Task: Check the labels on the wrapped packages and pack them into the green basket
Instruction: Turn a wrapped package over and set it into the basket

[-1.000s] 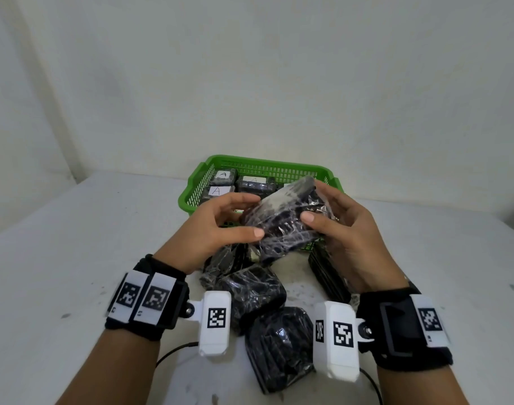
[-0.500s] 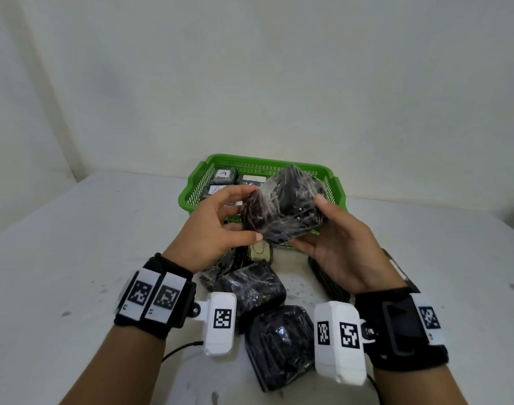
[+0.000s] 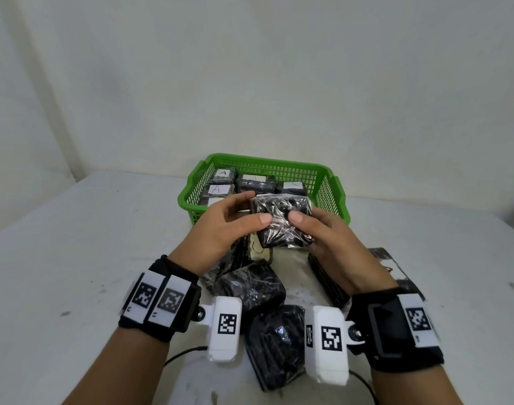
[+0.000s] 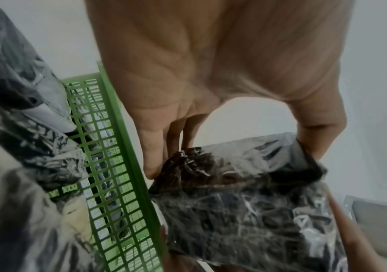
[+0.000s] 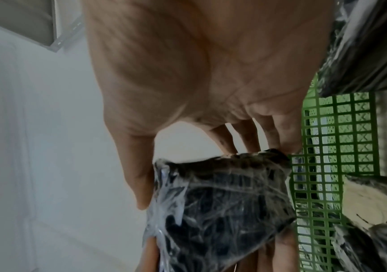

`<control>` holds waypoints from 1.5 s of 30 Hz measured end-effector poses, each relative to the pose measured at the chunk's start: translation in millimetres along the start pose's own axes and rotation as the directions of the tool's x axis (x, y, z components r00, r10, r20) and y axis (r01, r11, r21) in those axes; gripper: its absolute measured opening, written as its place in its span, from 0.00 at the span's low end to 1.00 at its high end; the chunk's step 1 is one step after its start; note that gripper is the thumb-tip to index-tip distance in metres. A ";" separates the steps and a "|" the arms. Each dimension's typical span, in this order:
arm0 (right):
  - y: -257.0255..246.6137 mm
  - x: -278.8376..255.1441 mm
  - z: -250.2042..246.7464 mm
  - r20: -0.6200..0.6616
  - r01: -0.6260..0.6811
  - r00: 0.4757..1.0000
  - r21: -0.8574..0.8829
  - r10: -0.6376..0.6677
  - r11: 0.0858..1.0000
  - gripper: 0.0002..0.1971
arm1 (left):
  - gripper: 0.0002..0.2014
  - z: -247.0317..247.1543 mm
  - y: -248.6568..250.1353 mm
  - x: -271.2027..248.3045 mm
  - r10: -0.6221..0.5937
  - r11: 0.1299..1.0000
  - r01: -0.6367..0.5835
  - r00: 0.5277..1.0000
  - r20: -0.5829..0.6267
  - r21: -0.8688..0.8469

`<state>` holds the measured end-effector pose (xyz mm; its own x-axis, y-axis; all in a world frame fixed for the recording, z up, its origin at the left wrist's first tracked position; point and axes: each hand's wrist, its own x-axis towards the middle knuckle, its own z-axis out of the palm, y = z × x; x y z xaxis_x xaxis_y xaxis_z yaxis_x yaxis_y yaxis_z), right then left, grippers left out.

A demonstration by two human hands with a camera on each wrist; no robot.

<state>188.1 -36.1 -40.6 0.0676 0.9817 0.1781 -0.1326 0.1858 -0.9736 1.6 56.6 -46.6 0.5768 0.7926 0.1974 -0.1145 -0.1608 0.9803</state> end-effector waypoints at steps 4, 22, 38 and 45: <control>-1.3 0.7 2.6 -0.058 0.015 0.998 -0.003 -0.015 1.000 0.18 | 0.49 3.2 0.0 -0.6 -0.012 1.000 0.012 1.000 0.020 -0.014; 4.6 5.8 0.0 -0.125 -0.001 0.992 -0.066 -0.007 0.998 0.53 | 0.47 5.0 1.8 -2.3 -0.042 0.999 0.040 0.997 0.059 0.031; -7.5 1.2 -5.8 -0.183 -0.054 0.982 -0.057 0.043 0.997 0.33 | 0.50 13.1 8.7 -6.5 0.061 0.995 -0.058 0.998 0.023 -0.083; -8.6 0.6 -0.8 -0.185 -0.064 0.982 -0.094 0.046 0.994 0.28 | 0.42 9.0 10.5 -8.3 0.130 0.990 -0.130 0.992 0.011 0.049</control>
<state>190.1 -37.1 -32.2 0.2427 0.9645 0.1040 -0.0434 0.1179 -0.9921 2.9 43.0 -37.9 0.5663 0.7584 0.3227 -0.1490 -0.2909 0.9451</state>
